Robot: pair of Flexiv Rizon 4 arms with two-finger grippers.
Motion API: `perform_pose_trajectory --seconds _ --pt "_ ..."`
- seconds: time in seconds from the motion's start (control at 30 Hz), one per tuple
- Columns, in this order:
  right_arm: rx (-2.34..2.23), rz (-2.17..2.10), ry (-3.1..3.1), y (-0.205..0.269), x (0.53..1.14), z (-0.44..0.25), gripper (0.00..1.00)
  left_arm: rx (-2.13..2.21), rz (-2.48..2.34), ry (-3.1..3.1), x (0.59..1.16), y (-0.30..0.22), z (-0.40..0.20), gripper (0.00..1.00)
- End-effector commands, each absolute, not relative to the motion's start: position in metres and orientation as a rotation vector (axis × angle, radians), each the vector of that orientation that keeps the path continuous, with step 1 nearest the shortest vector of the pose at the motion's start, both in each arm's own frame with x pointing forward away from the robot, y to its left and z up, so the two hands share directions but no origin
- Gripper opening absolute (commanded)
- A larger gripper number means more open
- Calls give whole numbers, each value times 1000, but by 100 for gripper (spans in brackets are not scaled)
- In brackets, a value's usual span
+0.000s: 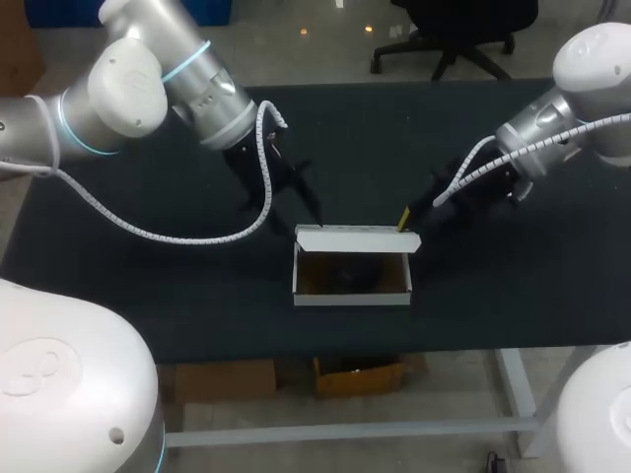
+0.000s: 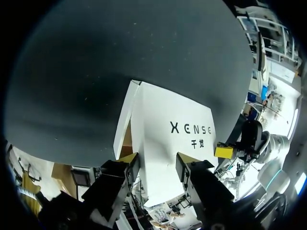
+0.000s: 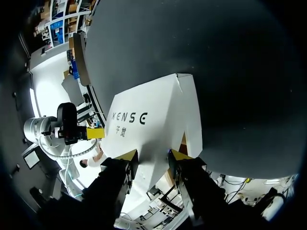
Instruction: Assemble the packaging by folding the flat box into shape, placing the metal phone stand inside, and closing the box properly
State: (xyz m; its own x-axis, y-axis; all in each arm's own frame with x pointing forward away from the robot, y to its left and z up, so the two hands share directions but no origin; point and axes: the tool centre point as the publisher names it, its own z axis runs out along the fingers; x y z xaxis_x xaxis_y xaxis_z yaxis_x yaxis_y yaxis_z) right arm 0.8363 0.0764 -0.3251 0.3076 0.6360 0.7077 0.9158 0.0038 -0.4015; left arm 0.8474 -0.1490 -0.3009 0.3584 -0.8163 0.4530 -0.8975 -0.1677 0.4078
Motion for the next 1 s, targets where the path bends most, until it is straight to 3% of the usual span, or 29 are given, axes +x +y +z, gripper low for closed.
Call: perform_pose_trajectory --seconds 0.03,1.0 --pt "-1708 -407 -1406 78 838 -326 40 2003 162 -1479 850 -151 -302 50" --pt "-1720 -412 -1376 82 846 -318 40 2005 143 -1458 855 -155 -296 51"
